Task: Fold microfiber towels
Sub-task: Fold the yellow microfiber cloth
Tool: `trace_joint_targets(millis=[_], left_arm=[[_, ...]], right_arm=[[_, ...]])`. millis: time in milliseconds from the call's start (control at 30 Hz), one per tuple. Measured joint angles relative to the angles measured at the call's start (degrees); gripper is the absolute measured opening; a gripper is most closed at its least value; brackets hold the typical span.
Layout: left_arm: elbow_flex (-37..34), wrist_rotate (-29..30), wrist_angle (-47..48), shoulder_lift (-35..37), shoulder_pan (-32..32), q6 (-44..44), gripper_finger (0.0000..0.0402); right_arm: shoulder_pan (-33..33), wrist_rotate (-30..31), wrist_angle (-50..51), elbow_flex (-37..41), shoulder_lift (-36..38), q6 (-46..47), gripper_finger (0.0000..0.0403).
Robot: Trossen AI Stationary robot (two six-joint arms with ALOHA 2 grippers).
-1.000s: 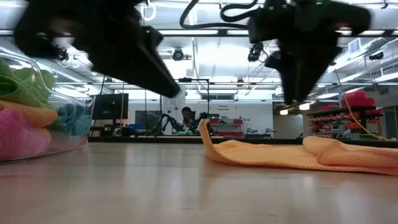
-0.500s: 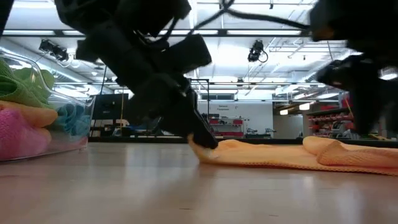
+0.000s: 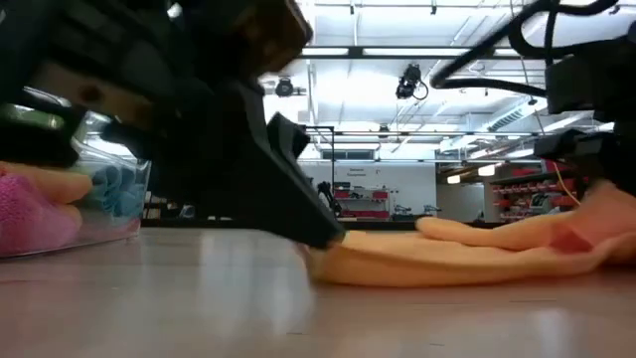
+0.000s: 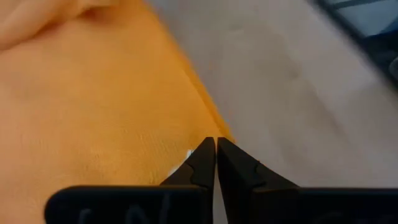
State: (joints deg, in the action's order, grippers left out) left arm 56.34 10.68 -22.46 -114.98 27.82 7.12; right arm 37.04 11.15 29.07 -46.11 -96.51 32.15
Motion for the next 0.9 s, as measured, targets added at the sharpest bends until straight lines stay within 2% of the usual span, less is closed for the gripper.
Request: trace_joint_targets(millis=[167,267,500,600,700,833,900], left_arm=[[0.01,1.34,-2.16,0.02,1.21,-2.14,0.0023],[0.02,1.59,-2.46,0.04,1.08,-2.28,0.0020],[0.02,2.91,-2.42,0.06,0.49,-4.82,0.0022],[0.02,7.66,-1.62,0.11,0.49,-7.79,0.0023],[0.02,15.19,0.50,0.11,0.41,-11.14,0.0024],[0.02,24.90,5.19,0.13,-0.97,-13.78,0.0020],[0.02,26.14,7.70,0.13,-2.69,-12.97,0.0017]], right_arm=[[-2.30,0.37,8.56,-0.02,1.58,-10.87,0.0174],[-4.25,1.54,15.61,-0.51,4.00,-14.29,0.0174],[-7.57,1.84,28.60,-3.37,12.91,-10.96,0.0174],[-7.96,2.74,25.11,-4.09,17.26,-7.73,0.0174],[-8.09,4.22,18.80,-3.99,18.96,-6.36,0.0174],[-8.03,6.32,9.16,-4.00,17.93,-6.04,0.0174],[-8.03,6.96,4.39,-4.02,16.18,-5.45,0.0174]])
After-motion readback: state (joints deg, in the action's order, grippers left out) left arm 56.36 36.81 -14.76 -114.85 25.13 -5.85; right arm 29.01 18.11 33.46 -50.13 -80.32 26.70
